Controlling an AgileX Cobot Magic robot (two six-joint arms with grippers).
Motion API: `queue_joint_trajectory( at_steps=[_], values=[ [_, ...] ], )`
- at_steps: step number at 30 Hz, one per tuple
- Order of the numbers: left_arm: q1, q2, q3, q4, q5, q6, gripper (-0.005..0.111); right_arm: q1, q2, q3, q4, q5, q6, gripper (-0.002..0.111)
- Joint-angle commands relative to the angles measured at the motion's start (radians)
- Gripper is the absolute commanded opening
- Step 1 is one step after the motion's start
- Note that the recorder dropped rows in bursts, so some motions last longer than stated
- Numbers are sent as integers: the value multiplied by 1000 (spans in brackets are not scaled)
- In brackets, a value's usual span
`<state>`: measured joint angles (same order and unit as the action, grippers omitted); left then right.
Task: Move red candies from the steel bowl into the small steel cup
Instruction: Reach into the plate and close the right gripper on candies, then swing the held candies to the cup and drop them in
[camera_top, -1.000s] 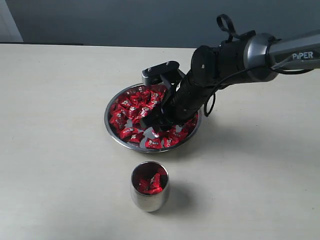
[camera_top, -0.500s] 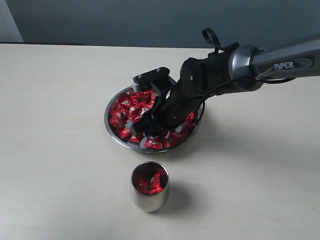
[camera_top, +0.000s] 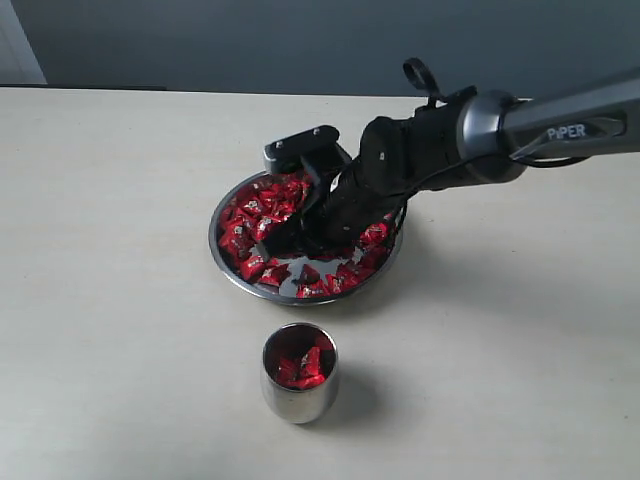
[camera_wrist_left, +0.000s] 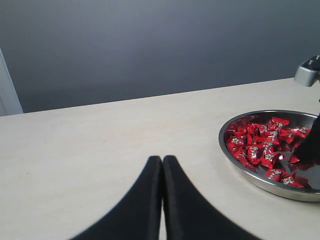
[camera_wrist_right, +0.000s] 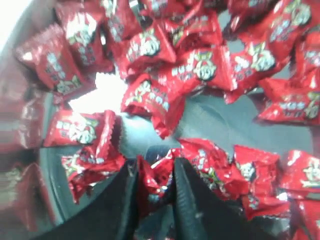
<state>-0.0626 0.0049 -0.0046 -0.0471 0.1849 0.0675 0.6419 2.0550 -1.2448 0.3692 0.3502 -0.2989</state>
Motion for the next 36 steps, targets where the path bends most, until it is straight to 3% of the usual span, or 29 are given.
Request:
queue_joint_trajectory(
  at_steps=[1, 11, 23, 31, 33, 36],
  values=[
    [1, -5, 5, 0, -5, 1, 2, 0, -91, 0, 2, -13, -4, 0],
    [1, -5, 5, 0, -5, 1, 2, 42, -290, 45, 78, 292, -26, 0],
    [1, -5, 5, 0, -5, 1, 2, 209, -394, 144, 78, 376, -42, 0],
    [1, -5, 5, 0, -3, 1, 2, 207, -394, 144, 51, 429, -42, 0],
    [1, -5, 5, 0, -5, 1, 2, 207, -394, 144, 42, 440, -42, 2],
    [1, -5, 5, 0, -5, 1, 2, 207, -394, 144, 11, 440, -42, 17]
  ],
)
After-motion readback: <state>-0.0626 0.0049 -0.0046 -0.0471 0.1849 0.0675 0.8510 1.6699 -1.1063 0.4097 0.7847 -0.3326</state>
